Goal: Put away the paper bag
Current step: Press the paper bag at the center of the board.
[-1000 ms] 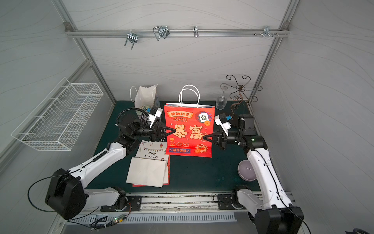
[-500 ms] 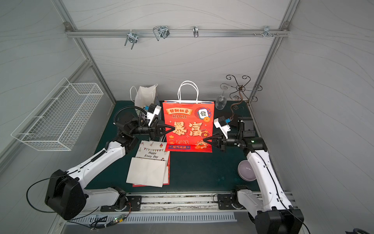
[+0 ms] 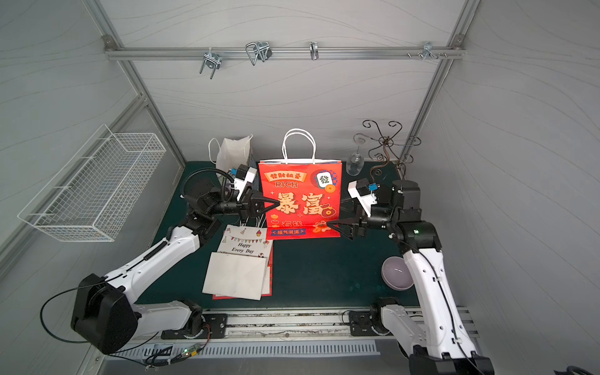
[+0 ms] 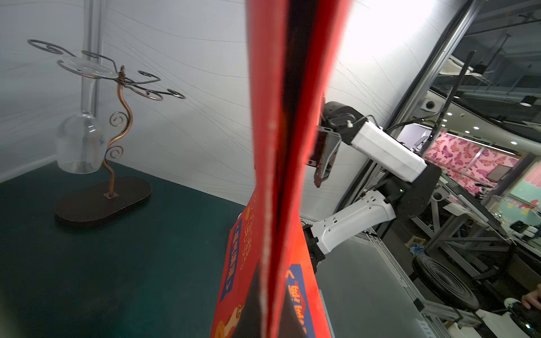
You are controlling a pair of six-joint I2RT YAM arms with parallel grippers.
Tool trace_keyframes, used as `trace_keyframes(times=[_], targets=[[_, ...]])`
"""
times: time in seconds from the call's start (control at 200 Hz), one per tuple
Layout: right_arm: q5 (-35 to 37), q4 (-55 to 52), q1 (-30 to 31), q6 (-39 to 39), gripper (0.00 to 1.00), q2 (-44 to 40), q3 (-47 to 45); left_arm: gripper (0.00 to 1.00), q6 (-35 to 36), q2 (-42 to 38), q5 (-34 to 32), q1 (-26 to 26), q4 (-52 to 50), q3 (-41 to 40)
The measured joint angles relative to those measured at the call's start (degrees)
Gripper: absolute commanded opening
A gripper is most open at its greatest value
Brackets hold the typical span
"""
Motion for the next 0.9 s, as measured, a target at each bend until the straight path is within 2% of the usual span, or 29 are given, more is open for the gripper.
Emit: trace_keyframes(times=[0.12,0.23,0.33,0.49,0.69,0.9], targets=[[10.38,2.84,-1.57,1.2,0.99,-7.34,-4.7,0.0,4.28,-2.1,-4.33,0.02,-6.78,0.74],[19.71,5.2,-2.21,2.64,0.99,-14.16,-11.21,0.0,6.4,-3.82,-7.1,0.07,-10.14,1.33],[22.99,6.1,-2.21,2.64,0.99,-17.38,-15.5,0.0,6.82,-4.2,-8.35,0.07,-11.08,1.9],[20.46,5.73,-2.21,0.59,0.99,-14.43,-18.69,0.0,4.9,-4.11,-7.28,0.07,-10.27,1.9],[13.33,4.87,-1.75,-1.86,0.99,-7.43,-17.88,0.0,0.48,-3.43,-2.27,0.04,-6.56,2.78],[5.25,6.23,1.09,-1.77,0.99,-5.27,-16.06,0.0,-4.52,-2.05,2.05,-0.42,-2.12,3.39]])
